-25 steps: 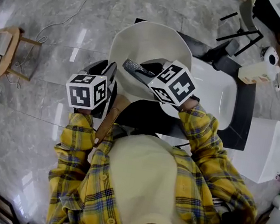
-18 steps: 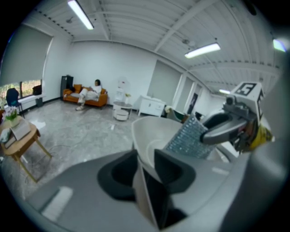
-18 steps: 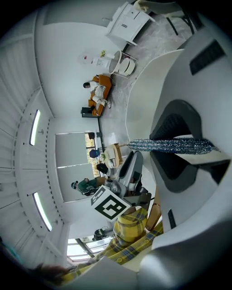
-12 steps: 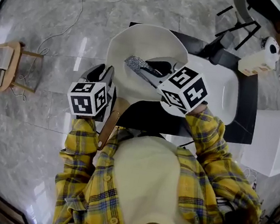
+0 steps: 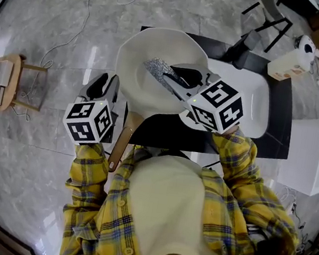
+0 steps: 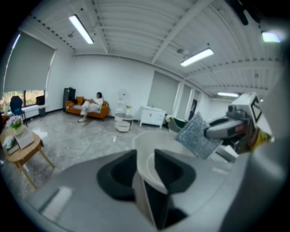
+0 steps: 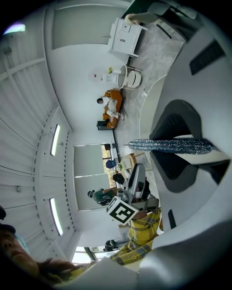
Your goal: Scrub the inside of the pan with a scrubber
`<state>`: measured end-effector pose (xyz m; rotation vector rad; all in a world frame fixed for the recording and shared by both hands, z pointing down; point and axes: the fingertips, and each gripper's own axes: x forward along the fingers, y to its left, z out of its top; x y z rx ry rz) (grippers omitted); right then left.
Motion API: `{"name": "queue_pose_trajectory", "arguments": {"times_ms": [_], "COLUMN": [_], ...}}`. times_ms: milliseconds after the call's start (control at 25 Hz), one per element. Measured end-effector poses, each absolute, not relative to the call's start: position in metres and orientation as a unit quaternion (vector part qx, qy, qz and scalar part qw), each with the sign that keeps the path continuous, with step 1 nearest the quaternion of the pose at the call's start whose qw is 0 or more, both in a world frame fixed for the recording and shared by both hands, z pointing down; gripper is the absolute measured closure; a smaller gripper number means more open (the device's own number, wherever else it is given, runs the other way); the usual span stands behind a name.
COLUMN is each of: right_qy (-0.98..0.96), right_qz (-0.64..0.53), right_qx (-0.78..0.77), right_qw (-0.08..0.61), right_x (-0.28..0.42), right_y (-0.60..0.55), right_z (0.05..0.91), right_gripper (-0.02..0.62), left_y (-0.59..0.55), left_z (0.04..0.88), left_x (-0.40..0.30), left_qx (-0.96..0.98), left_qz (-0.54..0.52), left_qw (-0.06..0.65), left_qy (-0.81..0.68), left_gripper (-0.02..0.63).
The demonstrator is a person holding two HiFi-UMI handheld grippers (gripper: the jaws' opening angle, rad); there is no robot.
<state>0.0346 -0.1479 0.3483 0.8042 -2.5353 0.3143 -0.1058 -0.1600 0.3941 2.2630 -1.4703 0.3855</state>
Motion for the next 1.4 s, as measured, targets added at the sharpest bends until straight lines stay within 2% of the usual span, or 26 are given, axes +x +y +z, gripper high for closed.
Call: {"name": "queue_pose_trajectory", "arguments": {"times_ms": [520, 920, 1400], "right_qy": [-0.912, -0.908, -0.900], "right_qz": [0.137, 0.174, 0.170], "right_qx": [0.340, 0.350, 0.373], "right_qw": [0.185, 0.153, 0.146], "right_x": [0.054, 0.061, 0.071], "right_y": [-0.144, -0.138, -0.141], "right_z": [0.343, 0.345, 0.343], "right_gripper": [0.515, 0.517, 0.517], "left_y": [-0.136, -0.123, -0.120], "left_z": [0.348, 0.341, 0.334], "left_x": [-0.097, -0.109, -0.108], "left_qx": [0.825, 0.819, 0.821], "left_qz": [0.117, 0.101, 0.079], "left_qw": [0.150, 0.155, 0.164], "left_qy": [-0.532, -0.544, -0.542], "left_gripper": [0.494, 0.494, 0.495]}}
